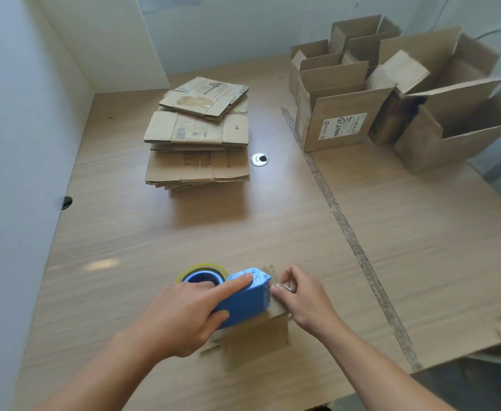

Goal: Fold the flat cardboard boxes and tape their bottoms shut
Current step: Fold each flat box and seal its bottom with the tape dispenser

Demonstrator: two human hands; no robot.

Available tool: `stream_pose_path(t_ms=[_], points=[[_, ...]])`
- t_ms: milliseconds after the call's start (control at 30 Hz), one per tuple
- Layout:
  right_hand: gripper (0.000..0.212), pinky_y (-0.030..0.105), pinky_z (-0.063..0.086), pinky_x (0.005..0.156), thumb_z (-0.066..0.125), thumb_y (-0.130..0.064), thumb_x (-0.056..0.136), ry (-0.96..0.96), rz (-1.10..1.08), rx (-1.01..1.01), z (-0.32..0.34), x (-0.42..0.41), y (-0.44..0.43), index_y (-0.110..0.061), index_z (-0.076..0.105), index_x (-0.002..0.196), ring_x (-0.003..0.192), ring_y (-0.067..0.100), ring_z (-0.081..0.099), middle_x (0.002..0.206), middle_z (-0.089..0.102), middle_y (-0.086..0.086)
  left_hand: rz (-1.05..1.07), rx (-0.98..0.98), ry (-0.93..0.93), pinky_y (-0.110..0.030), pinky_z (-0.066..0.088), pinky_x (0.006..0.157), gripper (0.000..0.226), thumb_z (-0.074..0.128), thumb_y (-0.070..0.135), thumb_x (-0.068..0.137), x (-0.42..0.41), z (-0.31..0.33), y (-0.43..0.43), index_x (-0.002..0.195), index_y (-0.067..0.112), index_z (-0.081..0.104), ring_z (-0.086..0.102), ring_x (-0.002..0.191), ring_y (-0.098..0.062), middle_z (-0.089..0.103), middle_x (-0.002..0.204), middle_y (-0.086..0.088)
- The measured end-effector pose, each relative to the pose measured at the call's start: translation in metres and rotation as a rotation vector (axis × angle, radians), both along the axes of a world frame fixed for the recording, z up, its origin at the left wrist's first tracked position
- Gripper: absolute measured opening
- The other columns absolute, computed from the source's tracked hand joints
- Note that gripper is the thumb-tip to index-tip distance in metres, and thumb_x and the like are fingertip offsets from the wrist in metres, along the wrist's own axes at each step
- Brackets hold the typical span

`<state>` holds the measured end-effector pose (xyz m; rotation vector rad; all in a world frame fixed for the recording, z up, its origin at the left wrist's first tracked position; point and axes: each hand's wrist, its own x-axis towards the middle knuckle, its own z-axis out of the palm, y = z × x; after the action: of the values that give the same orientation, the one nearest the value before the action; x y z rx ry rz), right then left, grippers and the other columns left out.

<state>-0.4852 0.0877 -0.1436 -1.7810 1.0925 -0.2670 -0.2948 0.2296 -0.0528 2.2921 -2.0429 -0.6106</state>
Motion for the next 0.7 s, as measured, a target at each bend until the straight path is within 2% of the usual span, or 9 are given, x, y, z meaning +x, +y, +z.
stream_pose_path(t_ms=[133, 233, 267, 367, 400, 533, 600, 700], points=[[0.026, 0.019, 0.037, 0.061, 0.072, -0.022, 0.088, -0.058, -0.064, -0.020, -0.006, -0.001, -0.003, -0.026, 0.047, 0.081, 0.063, 0.007, 0.042, 0.072, 0.045, -0.005, 0.031, 0.030, 0.018, -0.029, 0.043, 0.082, 0.070, 0.038, 0.046, 0.100, 0.002, 0.010, 0.001, 0.118, 0.080, -0.021, 0.052, 0.092, -0.012, 0.052, 0.106, 0.014], [0.026, 0.020, 0.036, 0.060, 0.071, -0.022, 0.089, -0.062, -0.043, -0.011, -0.010, -0.002, 0.000, -0.027, 0.046, 0.082, 0.062, 0.007, 0.041, 0.071, 0.044, -0.006, 0.044, 0.095, 0.087, -0.025, 0.042, 0.082, 0.063, 0.038, 0.047, 0.096, 0.000, 0.019, 0.004, 0.125, 0.080, -0.007, 0.051, 0.095, -0.012, 0.054, 0.124, 0.019], [0.026, 0.020, 0.036, 0.060, 0.071, -0.022, 0.089, -0.068, -0.040, -0.003, -0.011, -0.002, 0.000, -0.027, 0.046, 0.082, 0.062, 0.007, 0.041, 0.071, 0.044, -0.007, 0.047, 0.113, 0.106, -0.024, 0.042, 0.080, 0.061, 0.038, 0.047, 0.094, -0.001, 0.023, 0.003, 0.127, 0.079, -0.001, 0.052, 0.091, -0.011, 0.054, 0.122, 0.020], [0.027, 0.020, 0.035, 0.060, 0.072, -0.023, 0.088, -0.069, -0.029, 0.019, -0.012, -0.001, -0.002, -0.027, 0.046, 0.081, 0.062, 0.006, 0.041, 0.070, 0.044, -0.008, 0.101, 0.196, 0.133, -0.020, 0.041, 0.072, 0.059, 0.047, 0.042, 0.096, 0.004, 0.028, -0.006, 0.128, 0.077, 0.011, 0.050, 0.078, -0.008, 0.058, 0.098, 0.014], [0.027, 0.020, 0.035, 0.059, 0.072, -0.022, 0.088, -0.068, -0.019, 0.034, -0.012, -0.001, -0.004, -0.027, 0.046, 0.080, 0.060, 0.004, 0.040, 0.069, 0.045, -0.008, 0.124, 0.220, 0.142, -0.020, 0.043, 0.072, 0.059, 0.049, 0.040, 0.096, 0.006, 0.030, -0.010, 0.128, 0.076, 0.014, 0.052, 0.079, -0.008, 0.060, 0.096, 0.011], [0.022, 0.020, 0.035, 0.057, 0.071, -0.017, 0.087, -0.074, 0.031, 0.109, -0.009, 0.001, -0.010, -0.021, 0.050, 0.081, 0.056, 0.002, 0.039, 0.066, 0.045, -0.008, 0.193, 0.319, 0.172, -0.016, 0.041, 0.070, 0.057, 0.051, 0.035, 0.094, 0.009, 0.033, -0.022, 0.134, 0.068, 0.028, 0.054, 0.093, -0.008, 0.058, 0.111, 0.013], [0.020, 0.020, 0.033, 0.057, 0.072, -0.017, 0.086, -0.078, 0.022, 0.181, -0.009, 0.003, -0.010, -0.020, 0.053, 0.081, 0.056, 0.002, 0.039, 0.064, 0.045, -0.010, 0.241, 0.355, 0.192, -0.017, 0.041, 0.074, 0.057, 0.053, 0.032, 0.093, 0.010, 0.033, -0.028, 0.138, 0.061, 0.033, 0.053, 0.098, -0.009, 0.056, 0.120, 0.013], [0.020, 0.031, 0.039, 0.065, 0.071, -0.010, 0.086, -0.191, -0.057, 0.441, -0.009, 0.004, -0.017, -0.017, 0.055, 0.078, 0.062, 0.011, 0.042, 0.062, 0.044, -0.008, 0.245, 0.380, 0.142, -0.024, 0.041, 0.080, 0.059, 0.054, 0.032, 0.092, 0.006, 0.033, -0.039, 0.142, 0.056, 0.034, 0.053, 0.106, -0.014, 0.055, 0.131, 0.007]])
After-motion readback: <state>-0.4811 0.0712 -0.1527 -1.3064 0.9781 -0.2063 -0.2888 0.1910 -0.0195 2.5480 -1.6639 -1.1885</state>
